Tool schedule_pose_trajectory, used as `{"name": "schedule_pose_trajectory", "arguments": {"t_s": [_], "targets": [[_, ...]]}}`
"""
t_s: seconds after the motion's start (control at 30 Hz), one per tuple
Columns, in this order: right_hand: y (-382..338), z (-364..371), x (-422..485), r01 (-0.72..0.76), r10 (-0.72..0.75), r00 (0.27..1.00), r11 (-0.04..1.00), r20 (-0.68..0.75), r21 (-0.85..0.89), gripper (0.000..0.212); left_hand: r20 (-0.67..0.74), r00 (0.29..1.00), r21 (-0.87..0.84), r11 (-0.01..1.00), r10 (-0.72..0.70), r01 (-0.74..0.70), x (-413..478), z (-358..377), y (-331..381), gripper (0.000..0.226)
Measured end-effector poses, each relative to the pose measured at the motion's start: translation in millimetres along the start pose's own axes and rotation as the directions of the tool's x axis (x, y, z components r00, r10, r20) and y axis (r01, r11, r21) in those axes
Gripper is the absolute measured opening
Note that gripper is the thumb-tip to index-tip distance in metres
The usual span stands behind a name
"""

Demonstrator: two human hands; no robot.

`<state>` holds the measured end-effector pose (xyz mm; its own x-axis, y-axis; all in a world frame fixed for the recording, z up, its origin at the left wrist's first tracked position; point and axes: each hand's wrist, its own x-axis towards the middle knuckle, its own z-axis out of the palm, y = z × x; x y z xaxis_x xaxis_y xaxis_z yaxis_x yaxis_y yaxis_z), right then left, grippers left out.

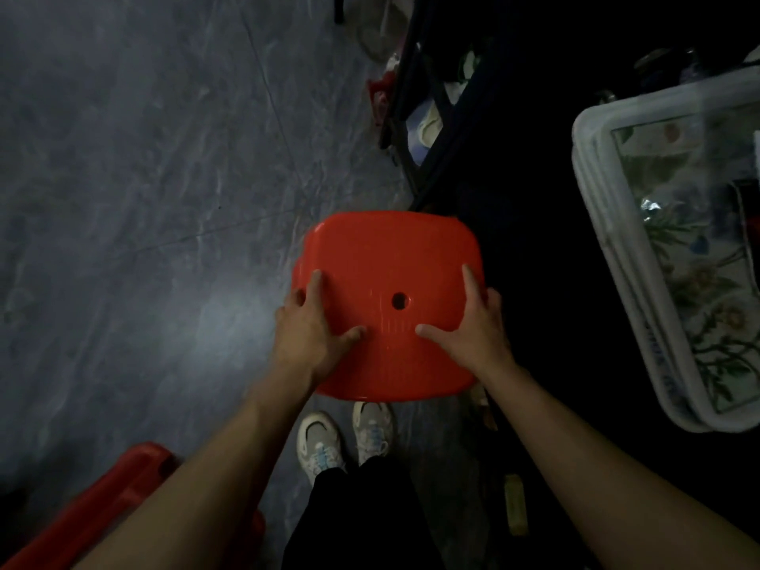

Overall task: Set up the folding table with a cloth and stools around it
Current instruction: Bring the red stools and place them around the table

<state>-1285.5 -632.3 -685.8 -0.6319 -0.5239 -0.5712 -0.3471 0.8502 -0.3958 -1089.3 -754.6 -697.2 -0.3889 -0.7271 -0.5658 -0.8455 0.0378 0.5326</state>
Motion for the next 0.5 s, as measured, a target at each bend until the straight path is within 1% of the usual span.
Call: {"name": "schedule_pose_trajectory", "arguments": {"t_s": [0.17, 0.27, 0.4, 0.5], "targets": [[1, -3, 28, -0.032, 0.032, 0.999, 0.995, 0.004, 0.090, 0.136, -0.018, 0.998, -0.016, 0.999, -0.052, 0.052, 21, 8, 5, 0.124], [-1, -2, 29, -0.048, 0.048, 0.999, 0.990, 0.001, 0.132, 0.138, -0.069, 0.996, -0.012, 0.998, -0.062, 0.062, 23, 14, 8, 0.132], [-5, 3, 17, -0.035, 0.043, 0.998, 0.986, -0.045, 0.165, 0.134, -0.152, 0.984, -0.056, 0.995, -0.093, 0.086, 15, 11, 9, 0.126], [-21, -1, 6, -0.007, 0.018, 0.997, 0.988, -0.073, 0.153, 0.133, -0.202, 0.976, -0.062, 0.996, -0.083, 0.072, -1, -6, 4, 0.122]]}}
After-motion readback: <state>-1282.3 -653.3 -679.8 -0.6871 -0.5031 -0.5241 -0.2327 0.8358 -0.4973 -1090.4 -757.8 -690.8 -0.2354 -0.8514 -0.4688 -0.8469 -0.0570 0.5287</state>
